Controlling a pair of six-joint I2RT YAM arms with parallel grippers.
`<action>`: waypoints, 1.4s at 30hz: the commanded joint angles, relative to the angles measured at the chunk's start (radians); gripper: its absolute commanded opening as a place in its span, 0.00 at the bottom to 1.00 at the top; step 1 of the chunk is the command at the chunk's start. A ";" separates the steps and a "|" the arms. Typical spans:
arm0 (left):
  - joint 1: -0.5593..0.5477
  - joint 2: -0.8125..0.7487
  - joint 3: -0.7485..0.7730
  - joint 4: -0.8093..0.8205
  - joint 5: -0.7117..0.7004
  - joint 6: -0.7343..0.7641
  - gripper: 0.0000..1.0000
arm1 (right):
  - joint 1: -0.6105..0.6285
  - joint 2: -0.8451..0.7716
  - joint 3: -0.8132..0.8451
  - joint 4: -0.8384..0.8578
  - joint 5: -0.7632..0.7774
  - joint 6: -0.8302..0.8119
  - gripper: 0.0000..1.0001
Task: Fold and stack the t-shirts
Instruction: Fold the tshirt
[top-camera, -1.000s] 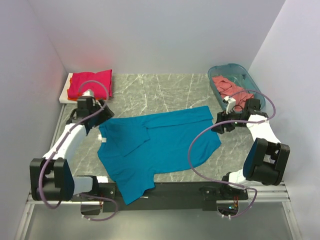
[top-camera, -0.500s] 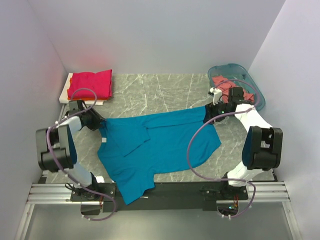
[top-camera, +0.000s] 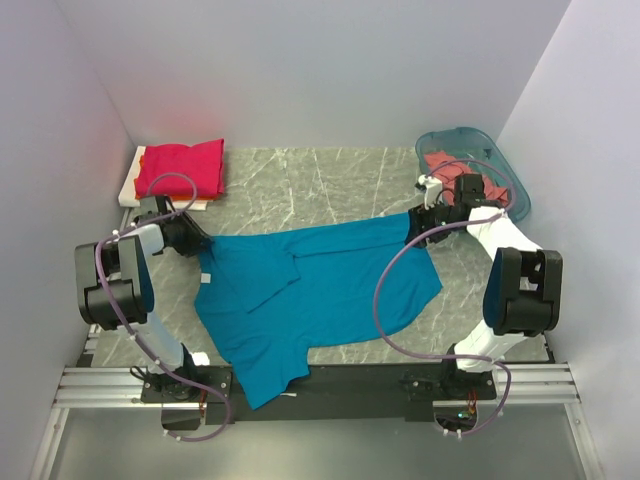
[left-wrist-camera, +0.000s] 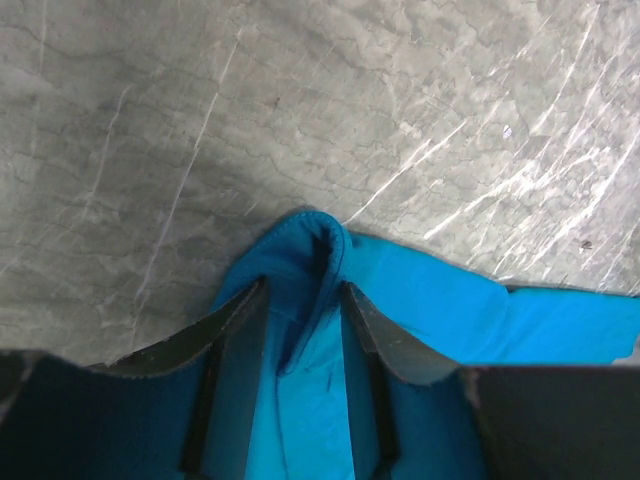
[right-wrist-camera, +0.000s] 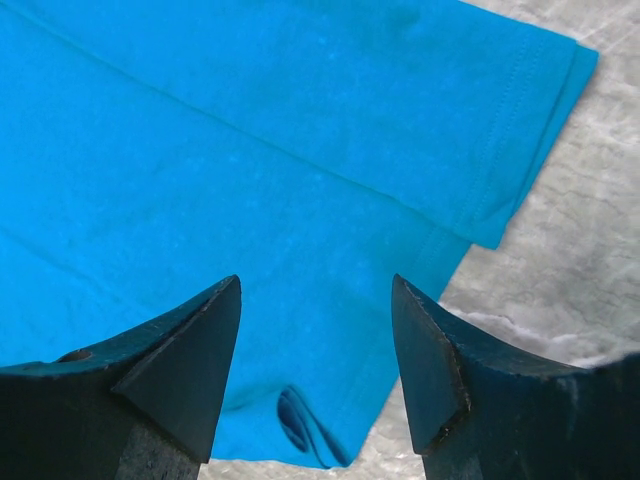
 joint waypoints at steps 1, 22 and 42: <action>0.002 -0.018 0.021 -0.016 -0.037 0.026 0.41 | 0.005 0.026 0.054 0.033 0.033 0.010 0.68; -0.035 -0.141 -0.033 0.023 0.002 0.023 0.01 | 0.180 0.403 0.365 -0.102 0.355 -0.056 0.12; -0.124 0.204 0.272 -0.237 -0.336 0.037 0.00 | 0.211 0.641 0.736 -0.302 0.435 0.012 0.02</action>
